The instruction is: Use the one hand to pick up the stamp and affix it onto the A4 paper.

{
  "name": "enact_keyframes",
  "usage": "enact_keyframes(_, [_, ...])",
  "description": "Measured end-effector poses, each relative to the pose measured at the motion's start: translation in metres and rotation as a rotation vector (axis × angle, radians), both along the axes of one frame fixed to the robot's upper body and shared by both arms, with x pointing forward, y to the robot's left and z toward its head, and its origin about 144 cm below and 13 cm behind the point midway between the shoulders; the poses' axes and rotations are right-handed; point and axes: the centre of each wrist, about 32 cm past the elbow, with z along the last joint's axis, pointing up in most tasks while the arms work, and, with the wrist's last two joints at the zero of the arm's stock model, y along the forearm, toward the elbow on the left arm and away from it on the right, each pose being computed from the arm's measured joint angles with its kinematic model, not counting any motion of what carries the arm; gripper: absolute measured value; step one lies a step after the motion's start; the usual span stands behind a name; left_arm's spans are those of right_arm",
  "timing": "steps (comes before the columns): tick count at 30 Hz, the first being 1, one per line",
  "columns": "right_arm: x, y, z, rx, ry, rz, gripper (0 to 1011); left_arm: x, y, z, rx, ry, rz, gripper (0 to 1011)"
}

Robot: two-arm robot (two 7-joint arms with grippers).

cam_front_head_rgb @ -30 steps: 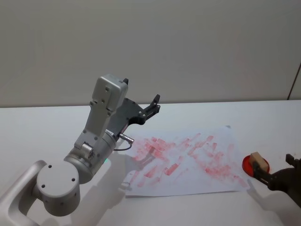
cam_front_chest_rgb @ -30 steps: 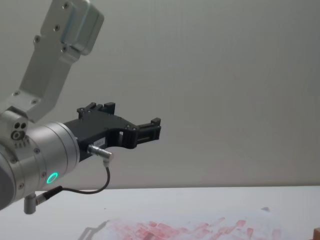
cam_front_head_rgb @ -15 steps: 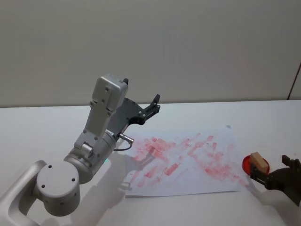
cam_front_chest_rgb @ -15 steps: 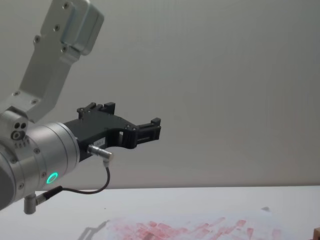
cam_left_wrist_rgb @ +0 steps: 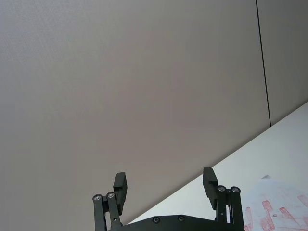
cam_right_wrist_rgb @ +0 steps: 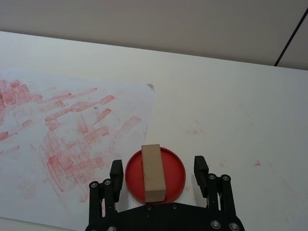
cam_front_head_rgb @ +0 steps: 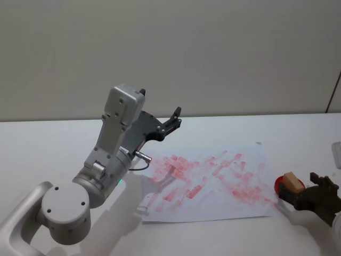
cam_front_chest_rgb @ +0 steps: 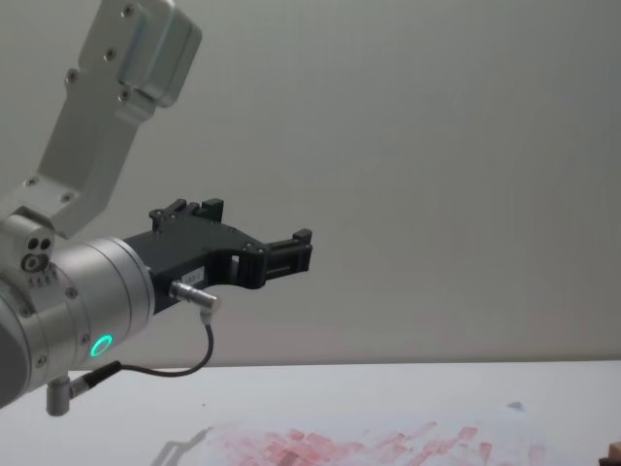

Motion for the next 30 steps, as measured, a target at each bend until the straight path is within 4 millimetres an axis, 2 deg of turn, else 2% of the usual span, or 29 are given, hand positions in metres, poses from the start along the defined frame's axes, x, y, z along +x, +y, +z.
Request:
enact_keyframes(2, [0.001,0.0,-0.0002,0.0,0.001,0.002,902,0.0,0.0,0.0,0.0,0.0,0.0,1001])
enact_keyframes(7, [0.0035,0.0001,-0.0007,0.0,0.004,0.006,762,0.0,0.0,0.0,0.0,0.0,0.0,1001])
enact_keyframes(9, [0.0044,0.0001,-0.0008,-0.001,0.005,0.007,645,0.0,0.0,0.0,0.0,0.0,0.0,1001])
enact_keyframes(13, [0.0057,0.0002,-0.001,-0.001,0.006,0.01,568,0.0,0.0,0.0,0.0,0.0,0.0,1001])
enact_keyframes(20, [0.0069,0.0003,-0.0014,-0.001,0.008,0.012,346,0.0,0.0,0.0,0.0,0.0,0.0,1001])
enact_keyframes(21, [0.0071,0.0003,-0.0014,-0.001,0.008,0.013,287,0.0,0.0,0.0,0.0,0.0,0.0,1001])
enact_keyframes(25, [0.0075,0.0003,-0.0014,0.0,0.008,0.014,216,0.0,0.0,0.0,0.0,0.0,0.0,1001])
enact_keyframes(30, [0.0075,0.0003,-0.0015,-0.001,0.008,0.014,216,0.0,0.0,0.0,0.0,0.0,0.0,1001])
